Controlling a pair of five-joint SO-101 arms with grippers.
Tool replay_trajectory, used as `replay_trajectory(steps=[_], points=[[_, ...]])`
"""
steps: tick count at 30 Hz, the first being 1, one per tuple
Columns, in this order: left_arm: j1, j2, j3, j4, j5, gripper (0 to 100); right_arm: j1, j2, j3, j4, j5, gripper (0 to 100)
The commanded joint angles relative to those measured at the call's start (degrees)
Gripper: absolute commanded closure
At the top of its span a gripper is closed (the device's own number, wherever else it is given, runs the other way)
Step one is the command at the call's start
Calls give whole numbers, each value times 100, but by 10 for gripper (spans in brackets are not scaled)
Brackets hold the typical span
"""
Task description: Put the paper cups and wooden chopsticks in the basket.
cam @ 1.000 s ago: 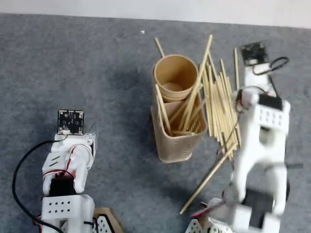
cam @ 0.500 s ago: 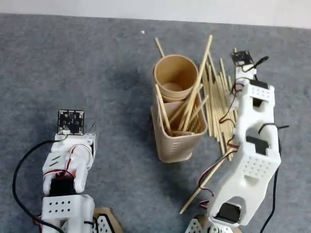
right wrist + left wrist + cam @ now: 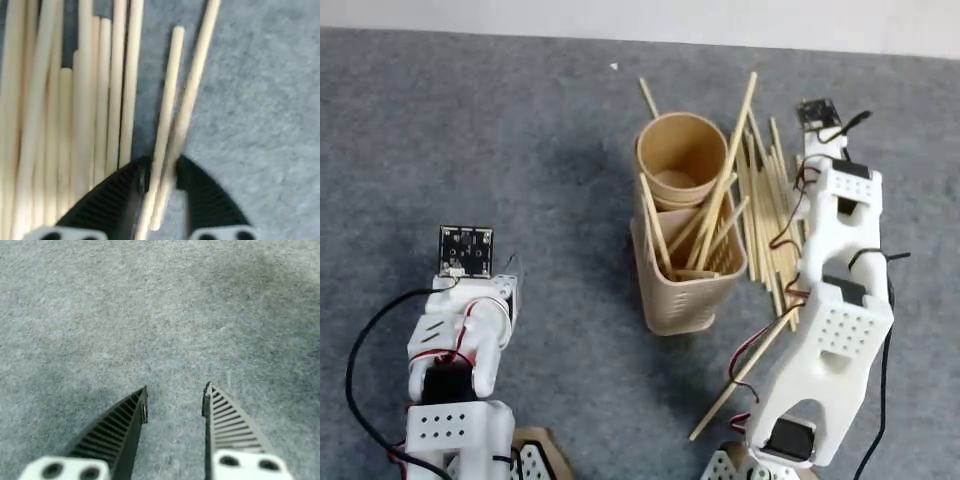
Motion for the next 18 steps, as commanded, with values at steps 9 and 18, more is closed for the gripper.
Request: replay_trajectory(steps=[9,18], points=[[84,-57,-22,-105,-44,797,312,-910,-752,1244,-624,995],[84,-57,-13,-105,-44,797,189,-4620,22,1262,-1600,995]])
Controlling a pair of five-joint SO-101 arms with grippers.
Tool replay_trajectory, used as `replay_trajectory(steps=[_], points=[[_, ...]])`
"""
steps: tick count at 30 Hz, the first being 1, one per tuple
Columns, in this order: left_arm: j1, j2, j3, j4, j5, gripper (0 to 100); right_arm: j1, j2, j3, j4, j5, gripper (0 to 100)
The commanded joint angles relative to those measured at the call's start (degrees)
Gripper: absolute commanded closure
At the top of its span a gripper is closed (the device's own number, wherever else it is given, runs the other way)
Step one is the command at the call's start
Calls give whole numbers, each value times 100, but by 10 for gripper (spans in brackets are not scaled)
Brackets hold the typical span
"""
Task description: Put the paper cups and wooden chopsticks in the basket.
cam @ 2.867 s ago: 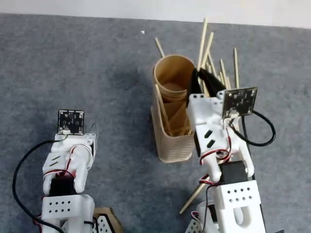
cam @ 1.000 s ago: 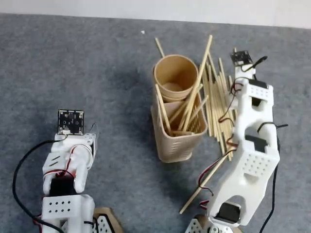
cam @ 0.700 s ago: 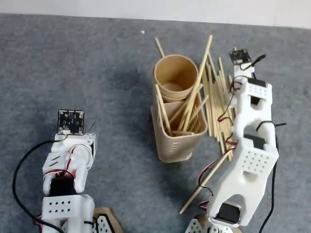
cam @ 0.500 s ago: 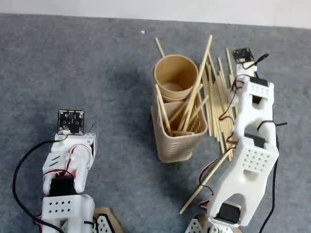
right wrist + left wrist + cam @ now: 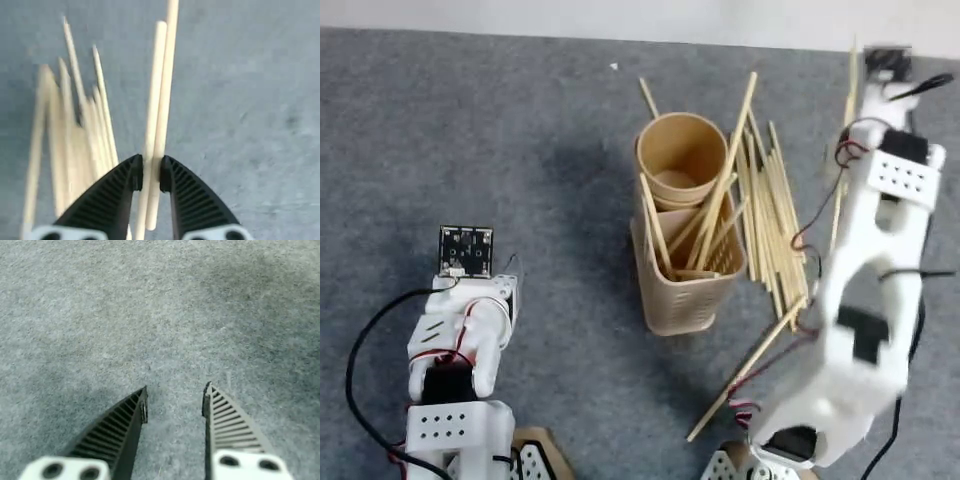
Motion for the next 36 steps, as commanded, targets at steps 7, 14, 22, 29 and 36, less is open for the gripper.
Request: replay_trajectory(steps=[7,14,22,29,36], points=[[84,-57,-13,-105,-44,797,-1534,-5305,2334,-752,-853,995],[84,-57,-13,-105,-44,797,-2712,-7829,4954,-2677,-1002,995],[84,-57,-13,-105,-44,797,-2791,-9138,6431,-3354,-1741,995],[84,-57,-13,-105,-44,797,-2791,-10026,8180,-3846,-1855,994],[84,-57,-13,-105,-44,797,-2791,-11565,9455,-3829,-1846,992]])
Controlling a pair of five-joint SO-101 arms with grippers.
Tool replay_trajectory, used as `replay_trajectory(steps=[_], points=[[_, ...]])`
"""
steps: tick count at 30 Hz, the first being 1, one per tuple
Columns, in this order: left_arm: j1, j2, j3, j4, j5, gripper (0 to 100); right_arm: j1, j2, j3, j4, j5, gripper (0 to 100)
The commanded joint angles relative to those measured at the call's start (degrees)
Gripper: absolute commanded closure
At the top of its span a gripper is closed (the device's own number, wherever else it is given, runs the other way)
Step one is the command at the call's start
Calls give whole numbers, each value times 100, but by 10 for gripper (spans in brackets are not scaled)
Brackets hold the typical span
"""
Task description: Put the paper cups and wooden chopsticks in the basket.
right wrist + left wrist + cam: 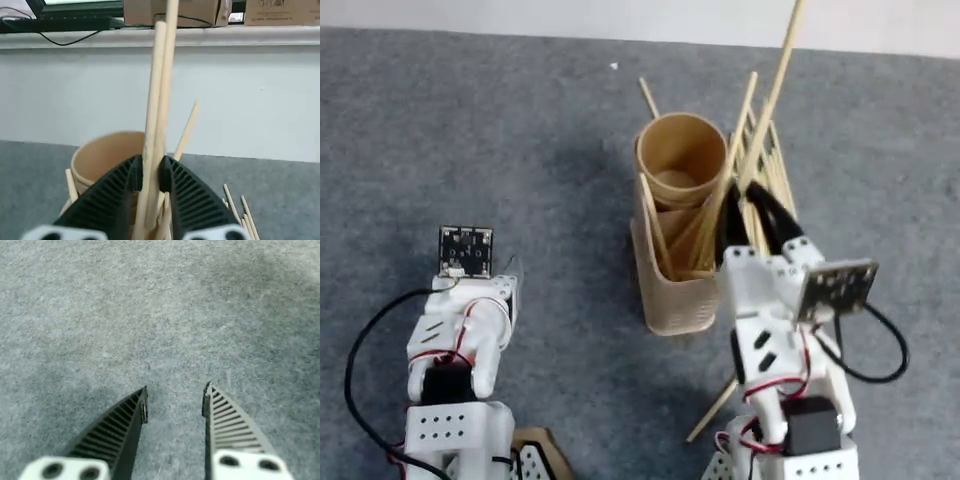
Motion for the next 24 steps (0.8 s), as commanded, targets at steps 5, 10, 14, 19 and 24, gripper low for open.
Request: replay_trajectory(steps=[5,10,14,19,24], points=[[84,-57,-31,-105,-44,797,-31,-1156,567,602,255,915],[171,-57,-31,-105,-44,797,-31,-1015,-180,1095,598,829],[251,-57,4,-105,-44,797,-4,-971,-848,1604,835,829],[251,-57,13,-105,-44,797,40,-92,-1745,2352,897,829],[251,-57,13,-105,-44,797,804,1402,-2703,2545,905,829]])
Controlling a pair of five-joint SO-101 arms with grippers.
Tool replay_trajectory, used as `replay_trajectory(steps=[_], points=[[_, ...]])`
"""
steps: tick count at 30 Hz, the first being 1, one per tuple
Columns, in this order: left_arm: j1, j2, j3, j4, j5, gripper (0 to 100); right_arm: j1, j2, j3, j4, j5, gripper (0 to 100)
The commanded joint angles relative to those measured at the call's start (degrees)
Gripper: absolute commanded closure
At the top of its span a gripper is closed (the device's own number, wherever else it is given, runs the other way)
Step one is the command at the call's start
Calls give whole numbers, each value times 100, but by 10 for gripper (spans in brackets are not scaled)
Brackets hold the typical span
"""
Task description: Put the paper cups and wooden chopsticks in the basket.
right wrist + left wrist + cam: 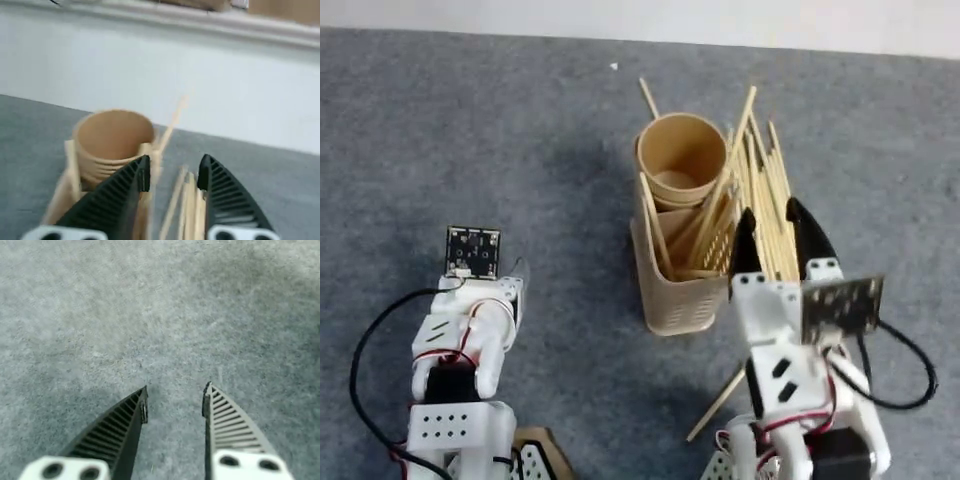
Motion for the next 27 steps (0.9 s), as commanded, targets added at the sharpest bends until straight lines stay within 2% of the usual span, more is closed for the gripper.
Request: replay_trajectory(steps=[1,6,11,16,20,27], points=[[84,-57,-40,-97,-44,797,892,1464,-989,84,70,829],[84,-57,-40,-97,-44,797,1596,3521,-1648,84,237,829],[84,-57,-40,-97,-44,797,1631,6123,-2536,84,791,829],[84,-57,-40,-97,-44,797,1631,8426,-3714,84,1758,829],[84,-57,-40,-97,-44,797,1780,9851,-4479,84,2145,829],[84,-57,-40,-97,-44,797,2193,11389,-5534,84,2136,829]])
